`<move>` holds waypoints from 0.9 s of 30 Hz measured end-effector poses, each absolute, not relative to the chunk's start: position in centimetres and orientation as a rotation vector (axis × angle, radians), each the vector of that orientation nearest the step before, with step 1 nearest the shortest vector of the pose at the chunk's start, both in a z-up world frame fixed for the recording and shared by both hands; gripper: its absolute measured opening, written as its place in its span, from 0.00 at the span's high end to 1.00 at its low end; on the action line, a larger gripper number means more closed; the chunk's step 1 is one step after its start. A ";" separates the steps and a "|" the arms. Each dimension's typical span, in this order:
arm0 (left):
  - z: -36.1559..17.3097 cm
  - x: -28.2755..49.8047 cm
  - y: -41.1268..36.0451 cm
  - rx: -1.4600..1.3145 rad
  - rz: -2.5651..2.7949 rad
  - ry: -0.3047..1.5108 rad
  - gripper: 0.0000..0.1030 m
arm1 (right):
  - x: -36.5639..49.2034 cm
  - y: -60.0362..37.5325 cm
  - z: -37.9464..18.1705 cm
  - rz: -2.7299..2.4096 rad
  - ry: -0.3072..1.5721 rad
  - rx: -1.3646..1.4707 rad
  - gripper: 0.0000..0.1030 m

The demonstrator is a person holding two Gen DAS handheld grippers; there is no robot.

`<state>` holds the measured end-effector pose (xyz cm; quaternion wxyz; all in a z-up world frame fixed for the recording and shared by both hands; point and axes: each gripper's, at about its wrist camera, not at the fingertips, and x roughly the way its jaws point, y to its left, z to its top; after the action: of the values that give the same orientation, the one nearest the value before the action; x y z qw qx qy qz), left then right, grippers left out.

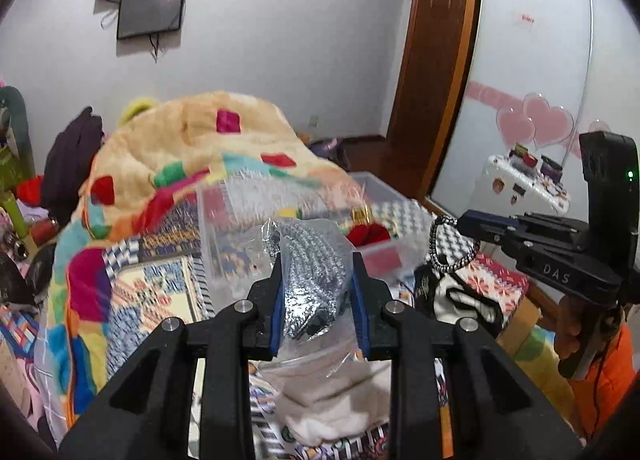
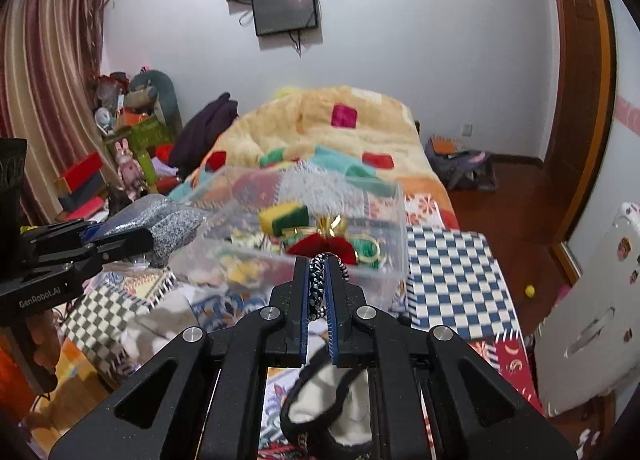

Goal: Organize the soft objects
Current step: 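Release the grey item into the box with left tool while right tool releases the strap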

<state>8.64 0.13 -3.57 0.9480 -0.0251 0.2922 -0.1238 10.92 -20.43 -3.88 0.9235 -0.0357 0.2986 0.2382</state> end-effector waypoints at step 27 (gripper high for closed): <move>-7.6 17.7 1.1 -0.034 -0.190 0.738 0.73 | 17.7 -18.8 -6.6 0.415 0.687 -0.107 0.93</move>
<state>17.73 1.10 -7.63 0.9282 -0.0165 0.3599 -0.0925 17.70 -18.82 -6.57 0.9192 -0.0519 0.3342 0.2019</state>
